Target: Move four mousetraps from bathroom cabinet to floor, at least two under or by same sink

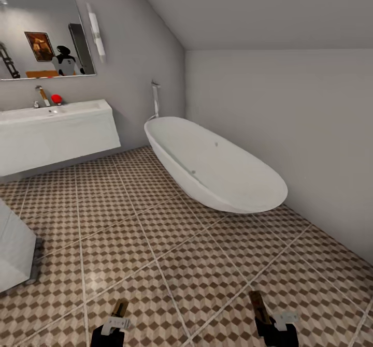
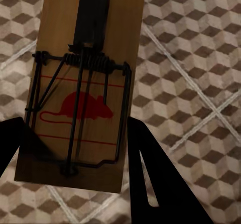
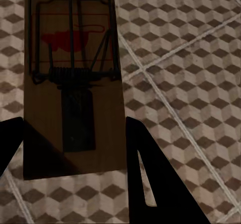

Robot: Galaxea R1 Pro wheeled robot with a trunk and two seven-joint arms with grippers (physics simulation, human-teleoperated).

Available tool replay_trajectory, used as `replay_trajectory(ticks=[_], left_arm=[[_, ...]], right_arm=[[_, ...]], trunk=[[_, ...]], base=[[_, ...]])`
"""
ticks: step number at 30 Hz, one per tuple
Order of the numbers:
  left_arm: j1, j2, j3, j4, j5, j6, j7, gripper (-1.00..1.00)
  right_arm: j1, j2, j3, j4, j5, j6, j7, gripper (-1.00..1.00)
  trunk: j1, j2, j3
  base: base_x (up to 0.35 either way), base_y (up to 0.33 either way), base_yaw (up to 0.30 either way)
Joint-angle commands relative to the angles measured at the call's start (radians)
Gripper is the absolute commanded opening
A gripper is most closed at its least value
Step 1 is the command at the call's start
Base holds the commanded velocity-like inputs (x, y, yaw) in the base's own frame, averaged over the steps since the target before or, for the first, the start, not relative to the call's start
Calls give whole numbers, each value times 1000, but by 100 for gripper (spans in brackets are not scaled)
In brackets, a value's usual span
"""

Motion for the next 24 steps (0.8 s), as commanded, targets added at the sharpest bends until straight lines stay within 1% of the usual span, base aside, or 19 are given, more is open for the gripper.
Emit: replay_trajectory(ticks=[1, 9, 24], left_arm=[[-2, -1, -5, 4, 7, -6, -5, -100], [-2, -1, -5, 4, 7, -6, -5, -100], [-2, -2, -5, 4, 7, -6, -5, -100]], right_arm=[[-1, -1, 7, 0, -11, -4, 1, -100], [0, -1, 7, 0, -11, -4, 1, -100], [0, 0, 7, 6, -11, -4, 1, -100]], trunk=[[0, 0, -1], [0, 0, -1], [0, 0, -1]], base=[[174, 0, 286], [184, 0, 286], [268, 0, 286]])
